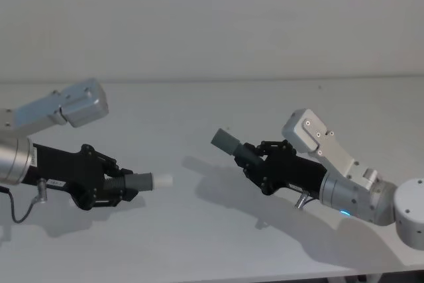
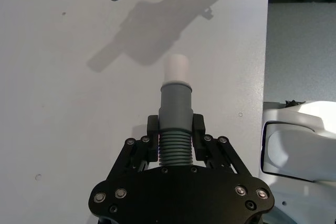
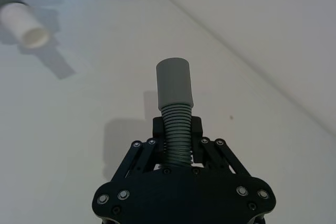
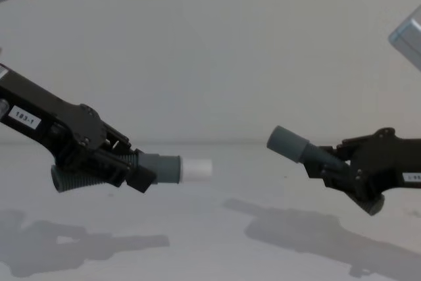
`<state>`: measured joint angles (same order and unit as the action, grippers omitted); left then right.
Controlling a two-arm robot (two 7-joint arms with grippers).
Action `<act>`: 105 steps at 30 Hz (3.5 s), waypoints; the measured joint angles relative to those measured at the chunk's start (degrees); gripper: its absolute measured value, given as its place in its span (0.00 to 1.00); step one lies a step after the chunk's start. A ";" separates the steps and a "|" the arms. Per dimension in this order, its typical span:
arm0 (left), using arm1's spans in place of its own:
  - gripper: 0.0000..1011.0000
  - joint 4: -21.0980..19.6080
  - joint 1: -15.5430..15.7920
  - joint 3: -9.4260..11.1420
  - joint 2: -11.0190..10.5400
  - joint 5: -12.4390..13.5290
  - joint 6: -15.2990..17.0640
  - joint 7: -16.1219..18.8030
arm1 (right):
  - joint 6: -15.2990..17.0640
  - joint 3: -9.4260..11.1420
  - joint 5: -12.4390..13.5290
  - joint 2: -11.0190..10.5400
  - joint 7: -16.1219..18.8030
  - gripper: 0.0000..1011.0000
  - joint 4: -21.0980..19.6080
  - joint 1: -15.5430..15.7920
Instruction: Use both hands to pick up one end of the pipe from the table, align the ends, and insert them.
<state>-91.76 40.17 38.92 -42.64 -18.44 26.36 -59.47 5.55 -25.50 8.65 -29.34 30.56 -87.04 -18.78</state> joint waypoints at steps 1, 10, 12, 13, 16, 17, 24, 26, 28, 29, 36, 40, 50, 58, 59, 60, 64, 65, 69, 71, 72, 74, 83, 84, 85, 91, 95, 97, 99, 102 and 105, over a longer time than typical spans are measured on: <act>0.33 0.00 0.00 0.00 0.00 0.00 0.00 0.00 | -1.46 -0.27 -0.10 -0.35 0.81 0.25 0.32 -0.31; 0.33 0.00 0.00 -0.01 0.00 0.00 0.00 0.00 | -10.70 -1.77 -0.45 -2.08 5.88 0.25 2.44 -2.32; 0.33 0.00 0.00 -0.01 0.00 0.00 0.00 0.00 | -13.25 -2.24 -0.50 -2.47 7.28 0.25 3.18 -2.95; 0.33 0.00 0.00 -0.01 0.00 0.00 0.00 0.00 | -14.05 -2.44 -0.50 -2.63 7.70 0.25 3.48 -3.21; 0.33 0.00 0.00 0.00 0.00 0.00 0.00 0.00 | -18.19 -3.21 -0.52 -3.13 9.99 0.25 4.63 -4.30; 0.33 0.00 0.00 -0.01 0.00 0.00 0.00 0.00 | -18.19 -3.21 -0.52 -3.13 9.99 0.25 4.63 -4.30; 0.33 0.00 0.00 0.00 0.00 0.00 0.00 0.00 | -25.66 -4.59 -0.46 -3.72 14.05 0.25 6.98 -6.34; 0.33 0.00 0.00 0.00 0.00 0.00 0.00 0.00 | -28.14 -5.10 -0.31 -3.86 15.55 0.25 7.88 -7.12; 0.33 0.00 0.00 0.00 0.00 -0.01 0.00 0.00 | -30.44 -5.66 -0.14 -3.95 17.07 0.25 8.80 -7.91; 0.33 0.00 0.00 0.00 0.00 0.00 0.00 0.00 | -31.44 -5.82 -0.07 -3.97 17.68 0.25 9.05 -8.14; 0.33 0.00 0.00 0.00 0.00 0.00 0.00 0.00 | -38.39 -7.49 0.76 -3.91 21.97 0.25 11.64 -10.49; 0.33 0.00 0.00 0.00 0.00 0.00 0.00 0.00 | -42.32 -8.55 1.35 -3.57 24.42 0.25 13.33 -11.98; 0.33 0.00 0.00 -0.01 0.00 0.00 0.00 0.00 | -50.80 -10.56 1.76 -2.10 28.57 0.25 16.96 -15.10; 0.33 0.00 0.00 -0.01 0.00 0.00 0.00 0.00 | -52.68 -10.64 -0.63 -1.25 27.79 0.25 18.25 -16.11; 0.33 0.00 0.00 0.00 0.00 0.00 0.00 0.00 | -52.81 -10.56 -1.23 -1.10 27.41 0.25 18.49 -16.26; 0.33 0.00 0.00 0.00 0.00 0.00 0.00 0.00 | -52.85 -10.53 -1.49 -1.05 27.26 0.25 18.62 -16.33; 0.33 0.00 0.00 -0.01 0.00 0.00 0.00 0.00 | -53.00 -10.34 -2.88 -0.83 26.29 0.25 19.18 -16.60; 0.33 0.00 0.00 -0.01 0.00 0.00 0.00 0.00 | -53.01 -10.30 -3.12 -0.78 26.12 0.25 19.34 -16.68; 0.33 0.00 0.00 0.00 0.00 0.00 0.00 0.00 | -53.01 -10.09 -4.45 -0.64 25.06 0.25 19.91 -16.96; 0.33 0.00 0.00 0.00 0.00 0.00 0.00 0.00 | -53.01 -10.01 -5.00 -0.62 24.63 0.25 20.21 -17.09; 0.33 0.00 0.00 0.00 0.00 0.00 0.00 0.00 | -53.01 -10.01 -5.00 -0.62 24.63 0.25 20.21 -17.09; 0.33 0.00 0.00 -0.01 0.00 0.00 0.00 0.00 | -53.00 -9.97 -5.40 -0.62 24.34 0.25 20.46 -17.17; 0.33 0.00 0.00 -0.01 0.00 0.00 0.00 0.00 | -52.72 -10.08 -7.02 -0.64 23.24 0.25 21.13 -17.42; 0.33 0.00 0.00 -0.01 0.00 0.00 0.00 0.00 | -52.68 -10.11 -7.17 -0.64 23.14 0.25 21.18 -17.43; 0.33 0.00 0.00 0.00 0.00 -0.01 0.00 0.00 | -52.56 -10.14 -7.51 -0.61 22.89 0.25 21.25 -17.44; 0.33 0.00 0.00 0.00 0.00 0.00 0.00 0.00 | -51.69 -10.26 -9.61 -0.39 21.36 0.25 21.55 -17.47; 0.33 0.00 0.00 0.00 0.00 0.00 0.00 0.00 | -51.11 -10.31 -11.07 -0.15 20.28 0.25 21.82 -17.50; 0.33 0.00 0.00 -0.01 0.00 0.00 0.00 0.00 | -50.87 -10.32 -11.49 -0.02 19.85 0.25 21.93 -17.53; 0.33 0.00 0.00 0.00 0.00 0.00 0.00 0.00 | -50.46 -10.35 -12.23 0.17 19.19 0.25 22.14 -17.58; 0.33 0.00 0.00 -0.01 0.00 0.00 0.00 0.00 | -49.96 -10.38 -12.98 0.42 18.44 0.25 22.37 -17.66; 0.33 0.00 0.00 0.00 0.00 0.00 0.00 0.00 | -49.54 -10.40 -13.62 0.63 17.74 0.25 22.59 -17.70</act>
<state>-91.76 40.17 38.91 -42.64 -18.44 26.36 -59.47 -43.99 -35.91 -4.97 -28.71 48.30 -64.46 -36.48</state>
